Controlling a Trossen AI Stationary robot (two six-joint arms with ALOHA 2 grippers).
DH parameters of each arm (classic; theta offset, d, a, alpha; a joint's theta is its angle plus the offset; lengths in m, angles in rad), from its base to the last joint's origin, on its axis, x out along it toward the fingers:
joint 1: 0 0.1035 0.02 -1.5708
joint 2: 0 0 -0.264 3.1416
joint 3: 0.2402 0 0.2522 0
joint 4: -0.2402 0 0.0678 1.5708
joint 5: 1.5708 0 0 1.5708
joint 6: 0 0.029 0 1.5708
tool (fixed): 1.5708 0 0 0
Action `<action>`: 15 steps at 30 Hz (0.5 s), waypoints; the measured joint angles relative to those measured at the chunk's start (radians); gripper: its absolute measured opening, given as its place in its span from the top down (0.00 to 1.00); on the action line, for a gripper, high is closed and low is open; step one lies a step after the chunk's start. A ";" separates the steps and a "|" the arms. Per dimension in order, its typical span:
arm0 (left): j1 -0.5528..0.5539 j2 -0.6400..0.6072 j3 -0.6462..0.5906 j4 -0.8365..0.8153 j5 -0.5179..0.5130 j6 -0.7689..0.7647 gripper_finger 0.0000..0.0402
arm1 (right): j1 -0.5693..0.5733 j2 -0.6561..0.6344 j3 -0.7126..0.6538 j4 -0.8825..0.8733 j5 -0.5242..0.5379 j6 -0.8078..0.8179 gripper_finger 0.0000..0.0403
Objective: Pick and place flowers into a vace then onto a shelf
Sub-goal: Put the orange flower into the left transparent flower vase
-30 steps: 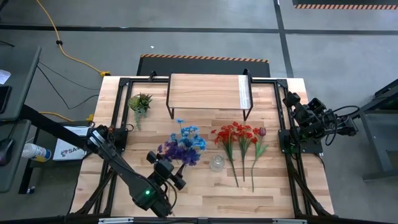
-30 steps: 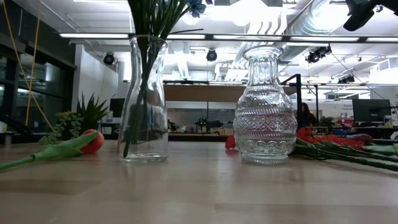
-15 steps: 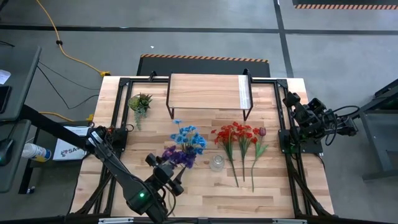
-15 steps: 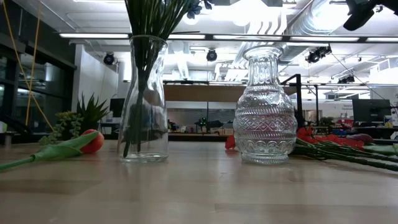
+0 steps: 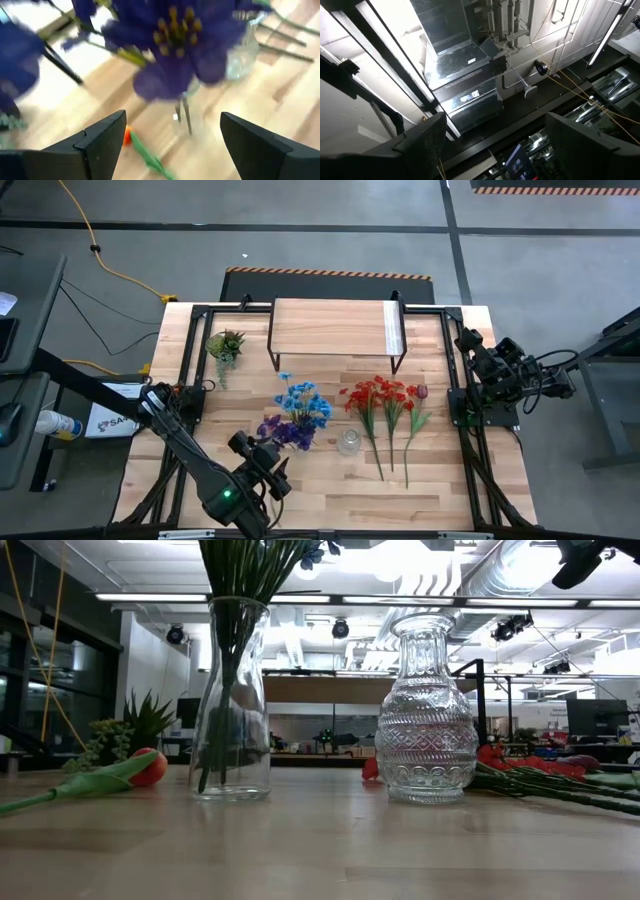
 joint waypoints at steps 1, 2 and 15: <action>-0.001 0.000 0.007 0.000 0.016 0.000 0.12 | 0.000 0.000 0.000 0.000 0.000 0.000 0.19; -0.006 0.000 0.015 0.000 0.032 0.000 0.12 | 0.000 0.000 0.000 0.000 0.000 0.000 0.19; -0.097 0.000 0.057 0.001 0.161 -0.179 0.13 | 0.000 0.000 0.000 0.000 0.000 -0.011 0.19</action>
